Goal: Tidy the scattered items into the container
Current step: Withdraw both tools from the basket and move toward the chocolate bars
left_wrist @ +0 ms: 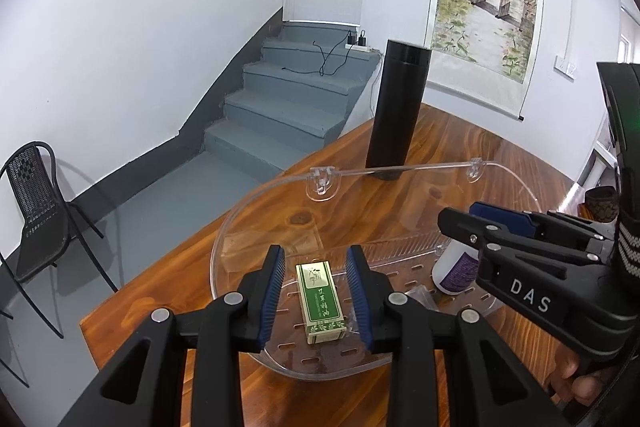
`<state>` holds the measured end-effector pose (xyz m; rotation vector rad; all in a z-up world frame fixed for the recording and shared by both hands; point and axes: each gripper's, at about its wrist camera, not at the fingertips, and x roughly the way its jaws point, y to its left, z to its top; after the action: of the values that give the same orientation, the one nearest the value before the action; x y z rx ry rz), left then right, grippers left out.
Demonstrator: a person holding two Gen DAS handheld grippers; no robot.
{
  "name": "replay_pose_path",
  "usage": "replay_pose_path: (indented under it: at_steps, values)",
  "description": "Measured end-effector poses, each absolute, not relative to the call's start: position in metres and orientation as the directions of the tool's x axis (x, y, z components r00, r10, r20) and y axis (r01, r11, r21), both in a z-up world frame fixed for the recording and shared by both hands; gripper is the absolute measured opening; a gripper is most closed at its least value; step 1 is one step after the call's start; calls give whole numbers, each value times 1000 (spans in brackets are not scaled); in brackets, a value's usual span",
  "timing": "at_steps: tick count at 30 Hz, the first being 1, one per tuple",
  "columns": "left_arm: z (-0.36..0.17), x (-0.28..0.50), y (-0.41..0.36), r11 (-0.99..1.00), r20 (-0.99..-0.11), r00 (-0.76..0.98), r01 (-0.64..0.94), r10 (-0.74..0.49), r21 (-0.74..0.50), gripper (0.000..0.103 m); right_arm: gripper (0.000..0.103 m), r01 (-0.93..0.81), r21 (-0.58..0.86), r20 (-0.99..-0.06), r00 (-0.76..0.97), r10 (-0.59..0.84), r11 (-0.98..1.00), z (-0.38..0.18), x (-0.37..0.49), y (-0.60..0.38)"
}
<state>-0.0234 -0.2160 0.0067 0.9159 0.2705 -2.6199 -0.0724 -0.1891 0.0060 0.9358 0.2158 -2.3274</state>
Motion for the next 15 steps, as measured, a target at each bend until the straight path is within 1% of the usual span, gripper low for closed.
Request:
replay_pose_path:
  at_steps: [3,5,9,15]
  values:
    - [9,-21,-209,-926,-625,-737,372,-258,-56,33,32,593,71,-664,-571,-482,-802,9,-65,-184]
    - [11,-20,-203,-932,-622,-743,358,-247,-56,36,32,590,62,-661,-580,-476,-805,11,-62,-180]
    - [14,-20,-195,-940,-615,-752,338,-237,-51,37,32,565,57,-655,-600,-458,-823,11,-57,-168]
    - [19,-21,-180,-951,-606,-762,308,-228,-28,41,32,488,28,-641,-661,-391,-872,15,-50,-142]
